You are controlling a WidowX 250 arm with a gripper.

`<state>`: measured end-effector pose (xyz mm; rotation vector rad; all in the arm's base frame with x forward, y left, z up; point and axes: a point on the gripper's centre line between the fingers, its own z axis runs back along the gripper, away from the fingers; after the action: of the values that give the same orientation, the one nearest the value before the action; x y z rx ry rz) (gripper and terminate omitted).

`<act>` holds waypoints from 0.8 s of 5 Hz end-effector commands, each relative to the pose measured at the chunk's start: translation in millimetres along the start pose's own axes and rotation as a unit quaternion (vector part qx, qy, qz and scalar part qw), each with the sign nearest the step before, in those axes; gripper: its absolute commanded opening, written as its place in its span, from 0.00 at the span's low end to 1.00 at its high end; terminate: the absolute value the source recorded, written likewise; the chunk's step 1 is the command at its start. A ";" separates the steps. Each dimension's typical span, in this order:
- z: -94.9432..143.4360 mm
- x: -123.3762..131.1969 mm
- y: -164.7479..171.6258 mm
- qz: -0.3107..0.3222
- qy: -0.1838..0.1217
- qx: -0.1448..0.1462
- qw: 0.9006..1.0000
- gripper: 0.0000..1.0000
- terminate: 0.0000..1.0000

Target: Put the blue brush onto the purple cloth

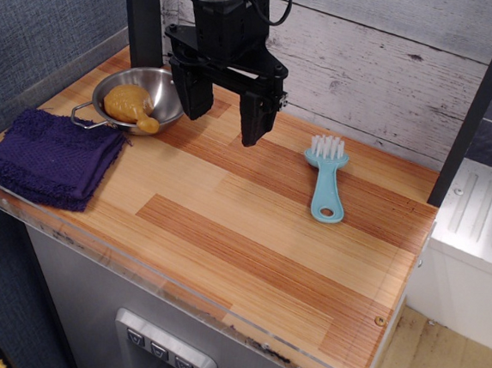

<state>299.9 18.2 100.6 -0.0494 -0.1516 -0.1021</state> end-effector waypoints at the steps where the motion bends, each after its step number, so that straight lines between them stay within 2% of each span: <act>1: 0.0 0.0 0.0 0.000 0.000 0.000 1.000 1.00 0.00; 2: -13.6 20.9 -15.0 -0.012 -0.001 -0.020 1.000 1.00 0.00; 3: -22.2 40.4 -42.3 -0.018 -0.004 -0.011 1.000 1.00 0.00; 4: -34.0 63.1 -61.4 -0.009 -0.003 0.009 1.000 1.00 0.00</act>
<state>357.2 -51.8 62.8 -0.0198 -0.1092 -0.1057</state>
